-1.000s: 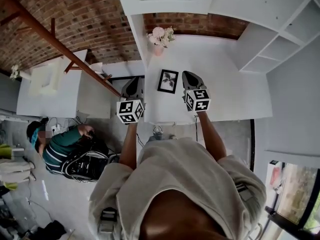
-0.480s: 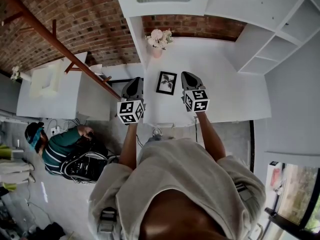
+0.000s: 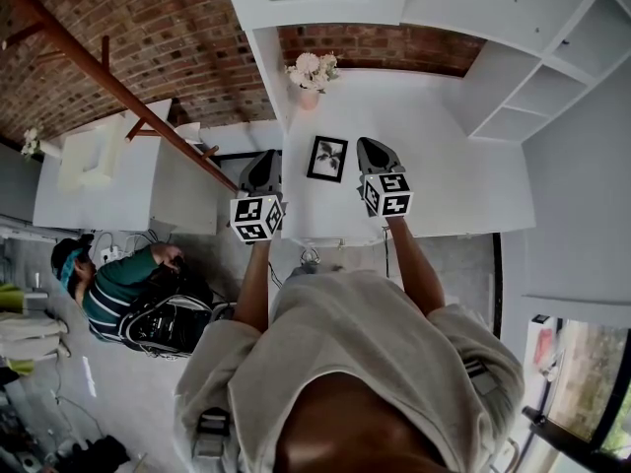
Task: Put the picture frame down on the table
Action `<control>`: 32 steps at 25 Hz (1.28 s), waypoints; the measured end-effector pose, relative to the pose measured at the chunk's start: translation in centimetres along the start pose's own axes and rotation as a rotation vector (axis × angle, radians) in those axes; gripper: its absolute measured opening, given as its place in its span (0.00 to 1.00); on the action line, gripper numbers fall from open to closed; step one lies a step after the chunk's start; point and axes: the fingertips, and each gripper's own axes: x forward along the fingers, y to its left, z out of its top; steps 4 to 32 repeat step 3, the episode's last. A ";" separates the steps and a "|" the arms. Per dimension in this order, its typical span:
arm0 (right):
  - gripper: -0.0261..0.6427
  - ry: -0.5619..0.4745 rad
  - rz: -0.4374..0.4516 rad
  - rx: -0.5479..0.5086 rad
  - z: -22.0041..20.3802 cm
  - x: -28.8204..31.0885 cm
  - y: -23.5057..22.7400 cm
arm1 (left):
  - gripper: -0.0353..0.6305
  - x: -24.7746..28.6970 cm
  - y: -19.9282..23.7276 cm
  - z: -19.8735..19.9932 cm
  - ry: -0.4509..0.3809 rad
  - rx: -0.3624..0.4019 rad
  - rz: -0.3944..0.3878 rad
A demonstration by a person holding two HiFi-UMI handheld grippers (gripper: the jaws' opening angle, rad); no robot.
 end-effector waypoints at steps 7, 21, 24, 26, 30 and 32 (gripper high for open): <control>0.07 -0.002 -0.007 0.013 0.0 -0.1 -0.4 | 0.08 -0.1 -0.2 0.0 0.002 0.000 0.000; 0.07 -0.002 -0.007 0.013 0.0 -0.1 -0.4 | 0.08 -0.1 -0.2 0.0 0.002 0.000 0.000; 0.07 -0.002 -0.007 0.013 0.0 -0.1 -0.4 | 0.08 -0.1 -0.2 0.0 0.002 0.000 0.000; 0.07 -0.002 -0.007 0.013 0.0 -0.1 -0.4 | 0.08 -0.1 -0.2 0.0 0.002 0.000 0.000; 0.07 -0.002 -0.007 0.013 0.0 -0.1 -0.4 | 0.08 -0.1 -0.2 0.0 0.002 0.000 0.000; 0.07 -0.002 -0.007 0.013 0.0 -0.1 -0.4 | 0.08 -0.1 -0.2 0.0 0.002 0.000 0.000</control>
